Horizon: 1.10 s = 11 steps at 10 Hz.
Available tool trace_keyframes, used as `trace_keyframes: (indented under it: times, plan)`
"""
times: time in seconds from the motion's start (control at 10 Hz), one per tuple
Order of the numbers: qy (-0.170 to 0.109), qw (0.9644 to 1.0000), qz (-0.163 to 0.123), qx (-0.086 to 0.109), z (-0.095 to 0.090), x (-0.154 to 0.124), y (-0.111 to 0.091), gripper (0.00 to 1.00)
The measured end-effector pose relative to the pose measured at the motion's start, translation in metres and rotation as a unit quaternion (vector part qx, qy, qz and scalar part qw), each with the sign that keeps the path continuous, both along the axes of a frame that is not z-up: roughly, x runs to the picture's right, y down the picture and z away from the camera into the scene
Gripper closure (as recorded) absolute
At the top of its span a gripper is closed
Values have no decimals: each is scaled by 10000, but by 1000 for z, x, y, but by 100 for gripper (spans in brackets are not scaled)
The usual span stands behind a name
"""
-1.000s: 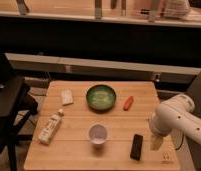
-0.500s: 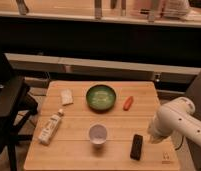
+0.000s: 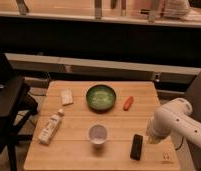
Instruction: Push the eraser across the table
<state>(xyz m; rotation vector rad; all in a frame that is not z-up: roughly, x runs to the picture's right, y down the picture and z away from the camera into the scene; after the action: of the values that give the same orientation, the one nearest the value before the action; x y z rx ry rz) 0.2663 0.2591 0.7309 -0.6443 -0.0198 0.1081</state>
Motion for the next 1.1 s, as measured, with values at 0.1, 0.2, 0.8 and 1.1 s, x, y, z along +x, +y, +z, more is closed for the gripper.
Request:
trace_keyframes:
  times: [0.1,0.2,0.8,1.1]
  plan:
    - [-5,10000,-2,-5,4,1,2,97]
    - [-9,10000,-1,-11,4,1,2,100]
    - [-84,9996,-232,-127,25,-18,8,100]
    - [-85,9994,-297,-161,29,-19,9,100]
